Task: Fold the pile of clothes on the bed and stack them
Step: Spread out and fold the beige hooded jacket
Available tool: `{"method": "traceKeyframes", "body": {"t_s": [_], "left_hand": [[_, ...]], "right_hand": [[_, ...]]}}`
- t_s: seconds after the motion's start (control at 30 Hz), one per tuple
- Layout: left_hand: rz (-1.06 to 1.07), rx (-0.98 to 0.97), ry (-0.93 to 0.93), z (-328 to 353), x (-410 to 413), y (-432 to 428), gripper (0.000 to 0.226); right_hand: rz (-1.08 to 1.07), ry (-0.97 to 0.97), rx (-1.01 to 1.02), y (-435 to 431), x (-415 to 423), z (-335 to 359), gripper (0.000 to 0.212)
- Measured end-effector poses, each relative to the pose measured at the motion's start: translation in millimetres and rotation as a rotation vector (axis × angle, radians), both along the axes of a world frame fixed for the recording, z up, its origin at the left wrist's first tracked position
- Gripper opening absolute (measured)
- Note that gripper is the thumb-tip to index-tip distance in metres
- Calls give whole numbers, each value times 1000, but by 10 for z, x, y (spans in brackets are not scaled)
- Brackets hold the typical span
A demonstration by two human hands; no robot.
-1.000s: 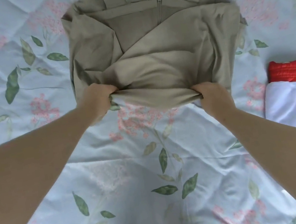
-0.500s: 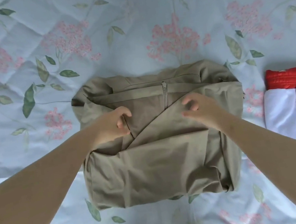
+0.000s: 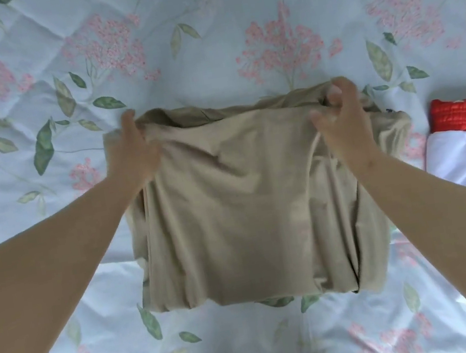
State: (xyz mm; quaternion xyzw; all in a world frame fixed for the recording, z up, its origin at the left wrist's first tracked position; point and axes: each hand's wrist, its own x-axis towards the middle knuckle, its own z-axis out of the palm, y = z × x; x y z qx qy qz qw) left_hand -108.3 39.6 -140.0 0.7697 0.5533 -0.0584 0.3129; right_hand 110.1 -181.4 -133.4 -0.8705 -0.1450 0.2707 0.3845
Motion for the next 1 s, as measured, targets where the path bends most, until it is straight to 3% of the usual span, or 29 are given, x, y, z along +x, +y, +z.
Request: {"method": "traceKeyframes", "body": {"t_s": [0.07,0.1,0.17,0.23,0.3,0.37,0.47,0.53,0.7,0.87,0.93,1.0], "left_hand": [[-206,-102,129,-47,21,-178,84],[-316,-94,188,-87,17,-292,88],[-477,-72,299,-180,-3,-492,83],[-521,-103,416,-275,-50,-596,74],[-482,-119,491,-305,-39,-623,68],[-451,-11,468,-272,40,-653,62],[-465,183,209,-207,226,-657,58],[-590,169,88,-183,393,-668,67],[-853,150,163,-219,876,-729,102],[-944,128,254,-316,1151,-651,119],[-925,142,307,-363,1170,-636,120],[-903,146,327,-378,1169,-632,116]], "right_hand": [[26,-99,-169,-120,-62,-41,61],[-5,-156,-278,-219,-109,-68,64],[-95,-156,-522,-456,-221,-129,67],[-116,-39,-646,-673,-304,-198,61],[-107,41,-572,-800,-297,-272,39],[-171,21,-451,-838,-257,-264,21],[-315,40,-402,-852,-404,-152,16],[-335,135,-444,-833,-673,-93,15],[-508,379,-543,-789,-1326,-69,25],[-1002,663,-585,-998,-1961,-103,62],[-1231,853,-376,-1022,-2167,-161,55],[-1325,1083,-112,-943,-2317,-176,41]]}}
